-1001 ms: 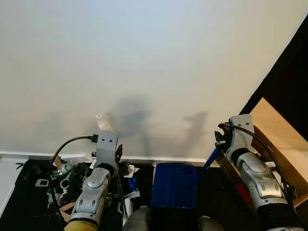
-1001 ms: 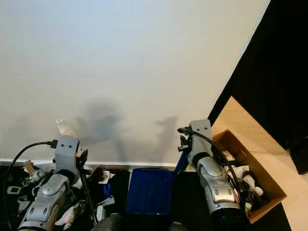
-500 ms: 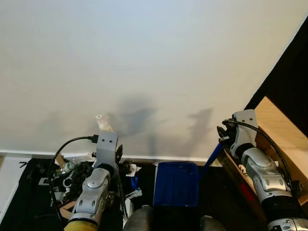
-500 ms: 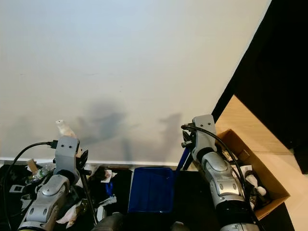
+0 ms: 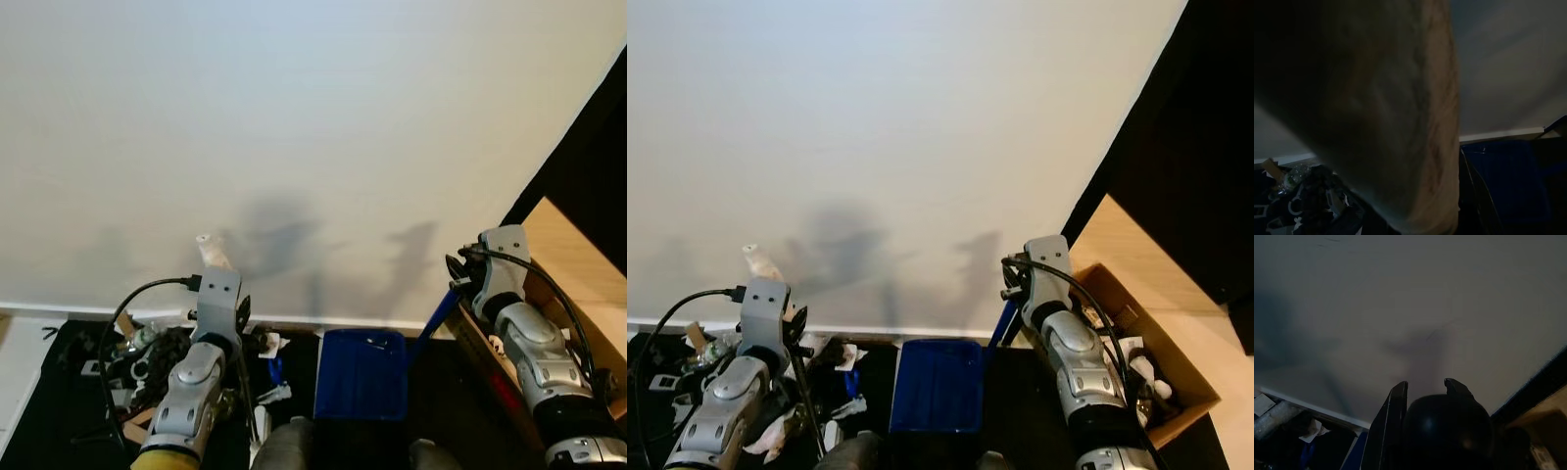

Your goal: Sweep floor

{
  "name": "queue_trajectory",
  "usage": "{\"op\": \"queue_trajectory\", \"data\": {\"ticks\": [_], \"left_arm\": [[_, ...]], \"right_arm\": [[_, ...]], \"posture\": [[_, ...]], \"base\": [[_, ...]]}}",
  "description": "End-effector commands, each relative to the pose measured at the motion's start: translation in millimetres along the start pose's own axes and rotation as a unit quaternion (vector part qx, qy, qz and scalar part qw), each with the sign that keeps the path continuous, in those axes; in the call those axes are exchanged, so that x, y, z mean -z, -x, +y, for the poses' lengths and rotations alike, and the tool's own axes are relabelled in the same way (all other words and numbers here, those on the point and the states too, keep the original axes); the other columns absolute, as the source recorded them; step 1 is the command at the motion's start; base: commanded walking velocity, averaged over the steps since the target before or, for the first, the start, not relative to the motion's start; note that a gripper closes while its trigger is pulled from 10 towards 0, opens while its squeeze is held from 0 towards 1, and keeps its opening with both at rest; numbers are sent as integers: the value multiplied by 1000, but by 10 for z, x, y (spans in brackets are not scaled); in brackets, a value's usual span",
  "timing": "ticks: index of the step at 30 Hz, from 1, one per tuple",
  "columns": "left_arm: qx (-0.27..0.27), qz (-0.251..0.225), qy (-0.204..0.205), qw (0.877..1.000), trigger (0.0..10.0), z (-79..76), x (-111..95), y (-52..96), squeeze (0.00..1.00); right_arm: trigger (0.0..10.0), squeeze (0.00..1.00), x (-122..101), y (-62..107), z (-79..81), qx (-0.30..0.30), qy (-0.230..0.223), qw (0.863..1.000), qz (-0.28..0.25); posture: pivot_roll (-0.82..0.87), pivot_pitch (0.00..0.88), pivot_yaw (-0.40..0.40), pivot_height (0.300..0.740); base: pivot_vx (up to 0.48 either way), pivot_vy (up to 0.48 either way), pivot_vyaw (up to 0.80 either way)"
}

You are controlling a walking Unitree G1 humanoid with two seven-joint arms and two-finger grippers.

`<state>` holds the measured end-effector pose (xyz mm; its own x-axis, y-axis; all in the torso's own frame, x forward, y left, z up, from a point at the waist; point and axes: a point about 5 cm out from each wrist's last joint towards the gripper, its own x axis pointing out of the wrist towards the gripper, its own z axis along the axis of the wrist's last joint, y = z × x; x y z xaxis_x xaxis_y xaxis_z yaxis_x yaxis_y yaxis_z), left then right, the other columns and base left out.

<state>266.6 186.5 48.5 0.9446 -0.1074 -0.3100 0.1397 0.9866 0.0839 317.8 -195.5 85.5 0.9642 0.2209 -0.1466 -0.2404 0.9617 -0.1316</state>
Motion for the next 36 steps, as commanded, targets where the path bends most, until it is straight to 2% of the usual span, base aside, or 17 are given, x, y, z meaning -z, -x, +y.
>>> {"op": "queue_trajectory", "data": {"ticks": [1, 9, 13, 16, 21, 27, 28, 30, 33, 36], "left_arm": [[-9, 15, -14, 1000, 10000, 135, 58, 33, 0], [-64, 20, -48, 997, 10000, 674, 25, 67, 0], [-75, 17, -53, 996, 10000, 761, -20, 48, 0], [-80, 22, -57, 995, 10000, 781, 4, 48, 0], [-101, 58, -79, 990, 10000, 911, 222, 133, 0], [-137, 63, -60, 987, 10000, 1094, 264, 158, 0], [-161, 56, -44, 984, 10000, 1209, 197, 142, 0], [-167, 48, -41, 984, 10000, 1246, 129, 117, 0], [-160, 40, -44, 985, 10000, 1224, 104, 96, 0], [-147, 35, -44, 988, 10000, 1155, 109, 68, 0]], "right_arm": [[10000, 0, -21, -17, 65, -16, 37, 999, -14], [10000, 0, -195, -141, 245, -34, 37, 997, -63], [10000, 0, -292, -219, 316, -45, 38, 995, -81], [10000, 0, -287, -232, 341, -50, 43, 995, -79], [10000, 0, -209, -199, 372, -55, 44, 995, -71], [10000, 0, -182, -162, 381, -61, 55, 994, -72], [10000, 0, -164, -138, 304, -51, 57, 995, -70], [10000, 0, -159, -113, 185, -31, 26, 997, -69], [10000, 0, -179, -92, 105, -23, 14, 997, -74], [10000, 0, -246, -32, -64, -9, -26, 996, -87]], "posture": [[125, 137, 67, 740], [112, 164, 60, 740], [113, 157, 51, 740], [116, 155, 48, 740], [108, 167, 37, 740], [92, 183, 35, 740], [89, 185, 36, 740], [89, 185, 36, 740], [89, 185, 36, 740], [89, 181, 44, 740]], "base": [[0, 0, 0], [0, 0, 0], [0, 0, 0], [0, 0, 0], [0, 0, 0], [0, 0, 0], [0, 0, 0], [0, 0, 0], [0, 0, 0], [0, 0, 0]]}}
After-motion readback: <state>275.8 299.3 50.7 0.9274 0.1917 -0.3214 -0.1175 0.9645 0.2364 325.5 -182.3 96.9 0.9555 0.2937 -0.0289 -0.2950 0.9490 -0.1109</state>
